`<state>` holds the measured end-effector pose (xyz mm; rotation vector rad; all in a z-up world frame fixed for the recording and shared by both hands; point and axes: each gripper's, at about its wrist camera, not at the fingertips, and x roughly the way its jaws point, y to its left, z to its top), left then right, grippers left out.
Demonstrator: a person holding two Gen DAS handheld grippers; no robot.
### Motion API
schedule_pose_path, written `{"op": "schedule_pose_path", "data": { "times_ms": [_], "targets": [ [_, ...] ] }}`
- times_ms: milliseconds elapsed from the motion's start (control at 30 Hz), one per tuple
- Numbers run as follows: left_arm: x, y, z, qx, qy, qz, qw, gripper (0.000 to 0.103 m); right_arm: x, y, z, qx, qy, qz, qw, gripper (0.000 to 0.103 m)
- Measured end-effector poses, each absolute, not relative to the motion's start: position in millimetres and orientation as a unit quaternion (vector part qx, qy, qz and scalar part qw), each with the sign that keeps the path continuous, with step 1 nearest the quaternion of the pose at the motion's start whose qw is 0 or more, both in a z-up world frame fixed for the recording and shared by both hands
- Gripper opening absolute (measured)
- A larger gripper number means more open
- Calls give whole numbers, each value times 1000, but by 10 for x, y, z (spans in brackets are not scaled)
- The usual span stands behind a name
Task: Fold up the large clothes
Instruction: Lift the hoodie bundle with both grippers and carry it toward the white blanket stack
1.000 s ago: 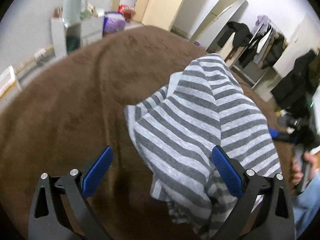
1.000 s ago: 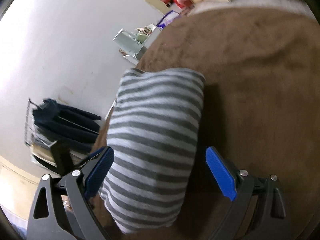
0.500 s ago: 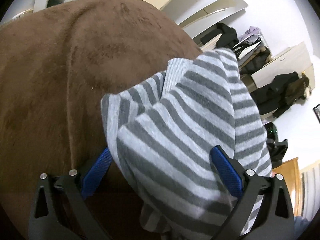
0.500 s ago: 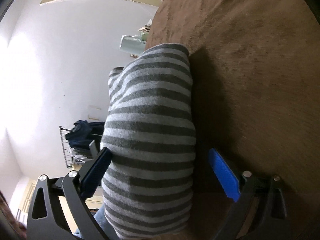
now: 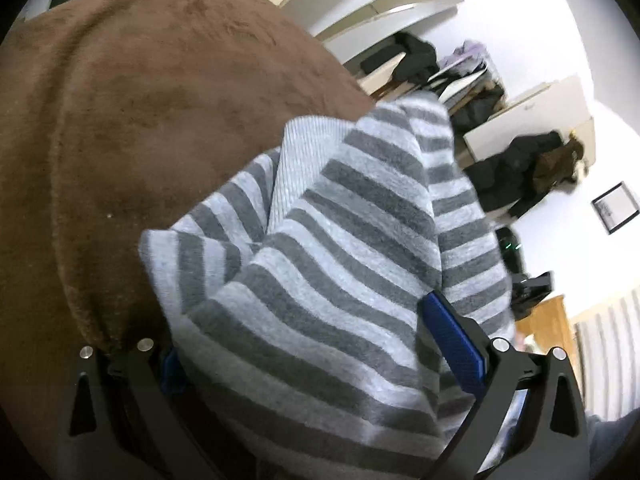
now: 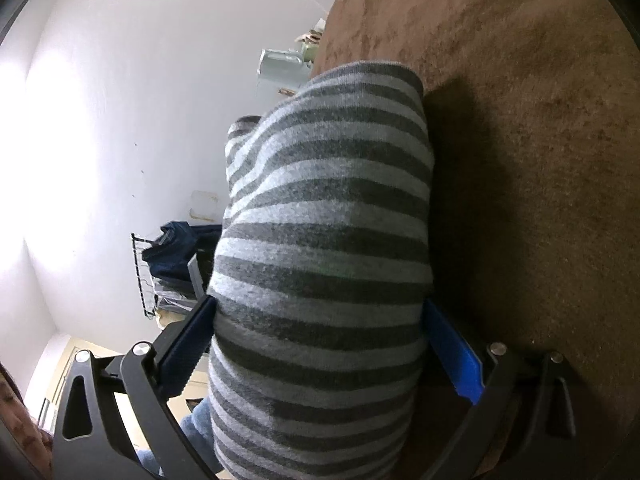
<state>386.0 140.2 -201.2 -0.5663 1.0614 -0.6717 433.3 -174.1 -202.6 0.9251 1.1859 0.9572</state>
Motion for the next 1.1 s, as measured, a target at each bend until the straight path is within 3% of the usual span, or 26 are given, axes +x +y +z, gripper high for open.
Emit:
{"op": "schedule_pose_path", "data": {
  "times_ms": [167,233,333,433,500,600,900,1100],
  "targets": [
    [3840,1387,-2012,-271,487,-316,768,93,4359,-1668,-2025,391,532,416,625,99],
    [3828,1380,-2036,-282,490,-329,757,70,4349,-1634,-2000,384,533,412,631,99],
    [3764,1362,-2062,-295,484,-327,756,60,4301,-1575,-1959,384,517,408,647,96],
    [3687,1362,-2031,-308,463,-325,765,46,4227,-1642,-1967,401,503,404,651,83],
    [3670,1348,-1979,-307,452,-320,774,43,4200,-1676,-1946,405,500,401,652,75],
    [3661,1315,-1907,-295,446,-313,785,40,4176,-1661,-1874,401,497,400,657,71],
    [3555,1339,-1540,-269,426,-302,809,39,4058,-1615,-1421,364,487,416,677,68],
    [3369,1306,-947,-245,408,-311,823,39,3764,-1730,-824,365,460,429,687,68]
  ]
}}
